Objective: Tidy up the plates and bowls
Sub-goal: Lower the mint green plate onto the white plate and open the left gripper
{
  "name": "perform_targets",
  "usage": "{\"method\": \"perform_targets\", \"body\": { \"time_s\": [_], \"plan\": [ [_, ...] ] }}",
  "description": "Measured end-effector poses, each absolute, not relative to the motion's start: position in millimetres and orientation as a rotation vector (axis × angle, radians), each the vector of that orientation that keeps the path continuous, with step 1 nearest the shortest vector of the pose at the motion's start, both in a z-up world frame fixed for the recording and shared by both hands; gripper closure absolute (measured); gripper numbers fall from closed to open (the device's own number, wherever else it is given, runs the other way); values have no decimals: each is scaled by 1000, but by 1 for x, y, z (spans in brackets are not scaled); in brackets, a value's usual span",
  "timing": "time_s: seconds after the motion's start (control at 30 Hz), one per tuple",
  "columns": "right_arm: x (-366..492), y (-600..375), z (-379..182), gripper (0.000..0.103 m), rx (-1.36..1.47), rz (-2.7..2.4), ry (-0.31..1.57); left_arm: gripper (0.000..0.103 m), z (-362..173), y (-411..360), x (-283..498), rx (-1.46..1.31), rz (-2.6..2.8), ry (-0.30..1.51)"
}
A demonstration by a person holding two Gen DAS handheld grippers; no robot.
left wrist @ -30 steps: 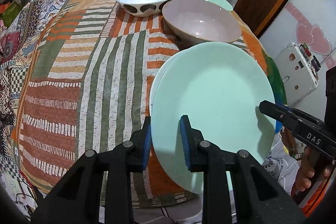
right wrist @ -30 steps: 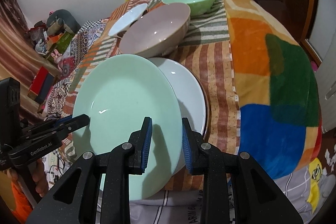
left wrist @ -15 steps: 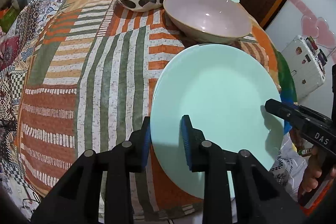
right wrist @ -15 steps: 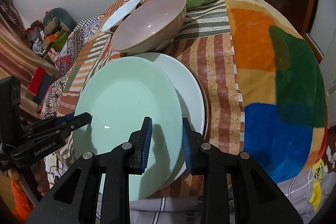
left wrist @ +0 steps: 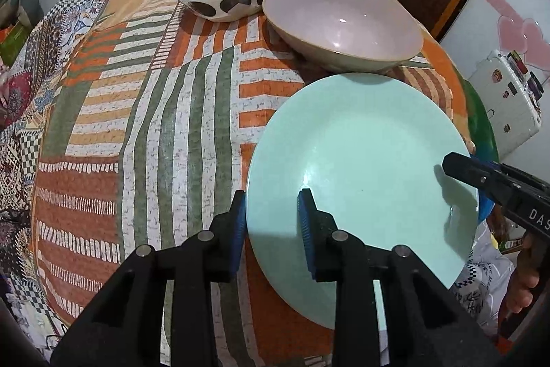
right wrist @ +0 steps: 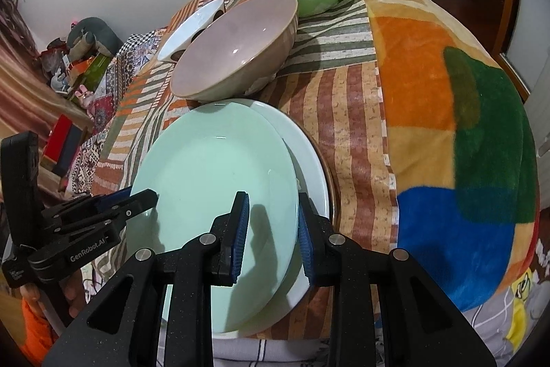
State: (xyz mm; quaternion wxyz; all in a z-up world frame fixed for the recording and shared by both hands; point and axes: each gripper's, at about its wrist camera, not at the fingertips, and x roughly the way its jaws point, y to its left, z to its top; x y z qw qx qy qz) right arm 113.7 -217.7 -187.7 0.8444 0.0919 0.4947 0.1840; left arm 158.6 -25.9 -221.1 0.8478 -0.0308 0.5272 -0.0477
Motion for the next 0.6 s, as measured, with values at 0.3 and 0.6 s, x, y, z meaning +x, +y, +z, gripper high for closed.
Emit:
{"method": "perform_targets", "body": {
  "time_s": [0.3, 0.6],
  "plan": [
    [112, -216, -181, 75, 134, 369, 1020, 67, -211, -23, 157, -64, -115, 1114],
    [113, -224, -158, 69, 125, 359, 932, 52, -158, -18, 152, -78, -128, 964]
  ]
}}
